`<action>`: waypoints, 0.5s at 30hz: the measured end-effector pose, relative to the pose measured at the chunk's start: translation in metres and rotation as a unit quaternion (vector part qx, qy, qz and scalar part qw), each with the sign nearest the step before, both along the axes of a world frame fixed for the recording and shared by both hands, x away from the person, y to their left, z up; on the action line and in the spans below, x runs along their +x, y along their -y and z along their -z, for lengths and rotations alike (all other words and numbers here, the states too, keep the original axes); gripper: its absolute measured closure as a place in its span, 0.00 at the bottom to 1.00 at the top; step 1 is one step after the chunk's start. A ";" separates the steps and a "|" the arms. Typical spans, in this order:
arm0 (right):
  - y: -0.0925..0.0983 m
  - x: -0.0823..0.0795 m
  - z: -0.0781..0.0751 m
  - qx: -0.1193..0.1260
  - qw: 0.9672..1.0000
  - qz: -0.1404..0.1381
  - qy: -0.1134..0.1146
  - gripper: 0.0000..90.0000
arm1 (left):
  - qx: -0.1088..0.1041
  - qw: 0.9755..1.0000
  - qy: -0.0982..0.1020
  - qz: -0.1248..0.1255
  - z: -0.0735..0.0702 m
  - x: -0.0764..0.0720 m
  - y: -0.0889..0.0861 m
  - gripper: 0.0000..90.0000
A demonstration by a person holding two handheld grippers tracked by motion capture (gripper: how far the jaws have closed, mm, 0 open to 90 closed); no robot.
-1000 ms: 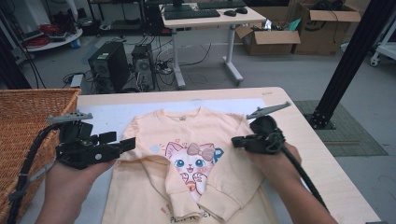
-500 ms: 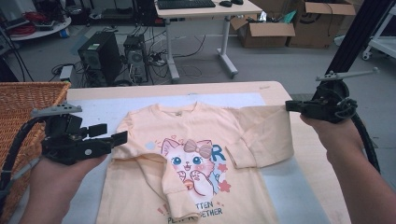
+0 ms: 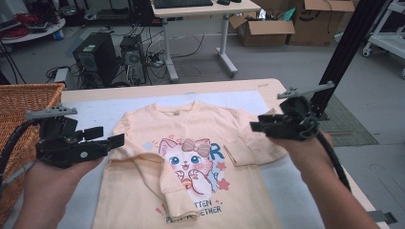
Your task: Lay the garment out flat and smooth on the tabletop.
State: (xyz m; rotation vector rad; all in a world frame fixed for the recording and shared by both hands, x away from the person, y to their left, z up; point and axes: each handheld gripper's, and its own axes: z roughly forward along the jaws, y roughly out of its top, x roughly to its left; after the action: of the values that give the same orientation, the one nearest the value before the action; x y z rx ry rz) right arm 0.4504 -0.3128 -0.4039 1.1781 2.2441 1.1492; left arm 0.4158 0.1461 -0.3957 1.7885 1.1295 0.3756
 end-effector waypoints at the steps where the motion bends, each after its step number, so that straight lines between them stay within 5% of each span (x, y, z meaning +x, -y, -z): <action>1: -0.005 -0.004 0.005 0.003 1.000 -0.008 -0.007 0.63 | 0.000 1.000 0.000 0.000 -0.001 -0.003 0.000 0.28; 5: -0.022 -0.019 0.029 -0.004 0.999 -0.032 -0.040 0.58 | -0.002 1.000 -0.001 0.001 -0.001 -0.014 0.000 0.28; 7: -0.026 -0.026 0.040 -0.015 0.998 -0.040 -0.041 0.69 | -0.002 1.000 -0.003 0.003 0.000 -0.020 0.001 0.28; 9: -0.024 -0.033 0.042 -0.022 0.999 -0.042 -0.022 0.94 | -0.002 1.000 -0.006 0.003 0.001 -0.027 0.003 0.28; 15: 0.003 -0.058 0.038 -0.015 0.998 -0.040 -0.038 0.99 | -0.004 1.000 -0.014 0.006 0.006 -0.050 0.009 0.28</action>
State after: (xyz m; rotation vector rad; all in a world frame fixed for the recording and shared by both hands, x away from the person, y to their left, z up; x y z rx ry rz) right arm 0.3924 -0.3155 -0.4419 1.1476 2.3771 1.1149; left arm 0.3654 0.1374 -0.4021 1.7986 1.1372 0.3386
